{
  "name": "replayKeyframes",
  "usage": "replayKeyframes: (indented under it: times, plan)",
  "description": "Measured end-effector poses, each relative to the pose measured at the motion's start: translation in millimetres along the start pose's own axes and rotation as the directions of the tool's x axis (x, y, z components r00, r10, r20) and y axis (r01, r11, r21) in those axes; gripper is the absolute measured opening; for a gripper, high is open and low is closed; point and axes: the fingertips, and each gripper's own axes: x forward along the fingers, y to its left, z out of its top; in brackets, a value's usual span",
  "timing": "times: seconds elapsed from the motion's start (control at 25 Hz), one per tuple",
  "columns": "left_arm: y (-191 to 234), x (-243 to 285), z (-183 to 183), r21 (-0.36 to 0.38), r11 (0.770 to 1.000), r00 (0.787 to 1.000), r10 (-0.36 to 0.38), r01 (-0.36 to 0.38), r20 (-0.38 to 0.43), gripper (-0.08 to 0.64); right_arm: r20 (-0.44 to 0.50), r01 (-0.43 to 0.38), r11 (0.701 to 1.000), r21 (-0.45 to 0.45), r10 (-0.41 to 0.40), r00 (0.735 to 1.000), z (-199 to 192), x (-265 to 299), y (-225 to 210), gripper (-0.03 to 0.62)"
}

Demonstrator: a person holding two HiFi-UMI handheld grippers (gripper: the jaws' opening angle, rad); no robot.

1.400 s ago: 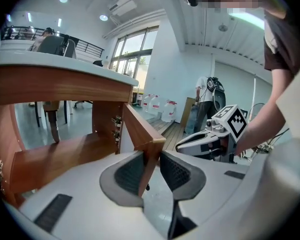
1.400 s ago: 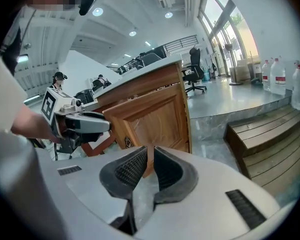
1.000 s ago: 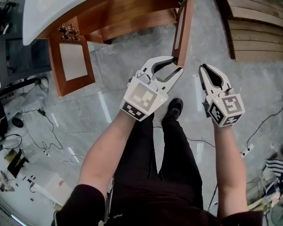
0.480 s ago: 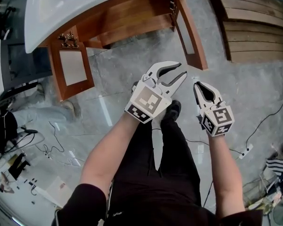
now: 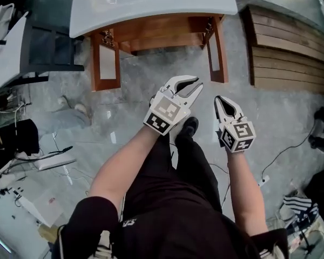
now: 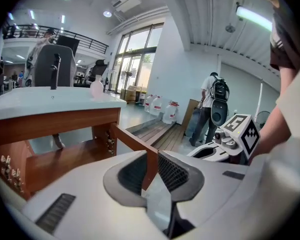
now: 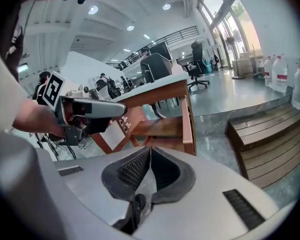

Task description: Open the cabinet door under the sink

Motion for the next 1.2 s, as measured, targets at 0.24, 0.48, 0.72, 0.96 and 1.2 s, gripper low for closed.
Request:
replayKeyframes:
  times: [0.24,0.48,0.72,0.96,1.2]
  plan:
    - [-13,-82,48,-0.017,0.992,0.993,0.121,-0.121,0.004,0.071,0.053,-0.059,0.997,-0.056,0.062,0.997,68,-46,52,0.021]
    - [1,-141,83,-0.058,0.971,0.972,0.232,-0.231,0.017,0.059,0.088,-0.134,0.987,-0.094,0.142,0.986,119,-76,102,0.015]
    - [25,-195,95,-0.105,0.959,0.964,0.264,-0.262,0.009,0.057,0.089,-0.191,0.974,-0.121,0.203,0.975,163,-69,147,0.015]
    - [75,-250,113,-0.142,0.939,0.946,0.322,-0.314,0.036,0.057,0.121,-0.223,0.965,-0.14,0.241,0.963,219,-44,187,0.014]
    - [127,-300,127,-0.117,0.923,0.921,0.379,-0.368,0.094,0.054,0.211,-0.212,0.966,-0.151,0.241,0.947,274,-24,228,0.014]
